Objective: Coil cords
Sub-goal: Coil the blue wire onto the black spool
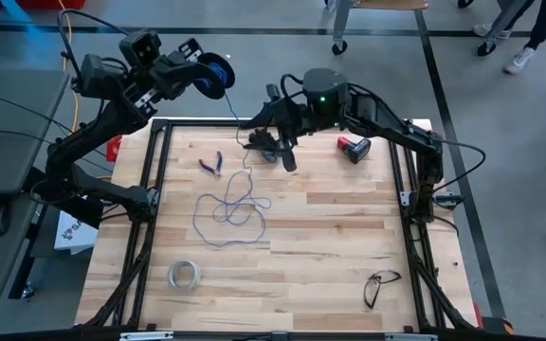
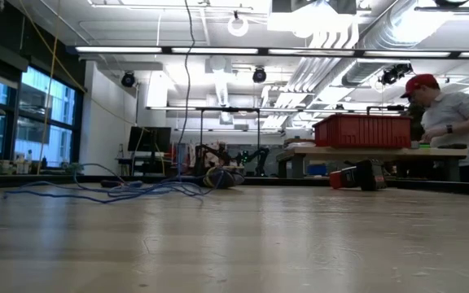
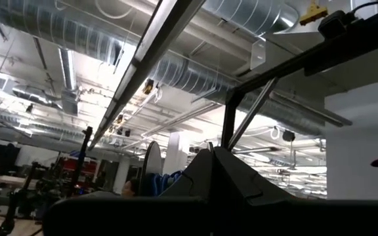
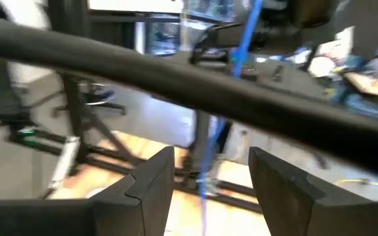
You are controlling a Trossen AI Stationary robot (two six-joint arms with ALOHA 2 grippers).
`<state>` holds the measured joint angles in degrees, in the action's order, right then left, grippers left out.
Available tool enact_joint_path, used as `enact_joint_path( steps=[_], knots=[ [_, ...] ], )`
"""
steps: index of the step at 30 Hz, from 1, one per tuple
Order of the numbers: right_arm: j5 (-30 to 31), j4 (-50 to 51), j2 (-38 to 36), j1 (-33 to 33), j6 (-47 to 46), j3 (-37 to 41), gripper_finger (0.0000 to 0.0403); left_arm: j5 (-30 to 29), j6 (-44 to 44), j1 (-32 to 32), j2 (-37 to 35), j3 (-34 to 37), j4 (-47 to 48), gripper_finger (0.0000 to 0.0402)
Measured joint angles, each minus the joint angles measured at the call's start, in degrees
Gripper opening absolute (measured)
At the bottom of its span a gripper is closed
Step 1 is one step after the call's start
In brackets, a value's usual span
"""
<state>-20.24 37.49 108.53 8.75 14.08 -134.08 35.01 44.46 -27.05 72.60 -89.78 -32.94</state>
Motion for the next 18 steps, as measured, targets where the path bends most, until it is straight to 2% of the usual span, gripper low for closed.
enact_joint_path(
  steps=[3, 7, 18],
  knots=[
    [2.34, -1.07, 0.37, 0.29, 0.91, -0.02, 0.019, -0.27, 0.03, 0.0, 0.0, 0.0, -0.03, 0.0],
    [0.07, -1.83, 1.19, 0.83, -0.63, -0.02, 0.0186, -0.43, -0.05, 0.0, 0.0, 0.0, 0.01, 0.0],
    [0.1, -1.4, 1.9, 0.76, -0.18, 0.0, 0.0165, -0.92, -0.72, -0.49, 0.0, 0.0, -0.03, 0.0]
  ],
)
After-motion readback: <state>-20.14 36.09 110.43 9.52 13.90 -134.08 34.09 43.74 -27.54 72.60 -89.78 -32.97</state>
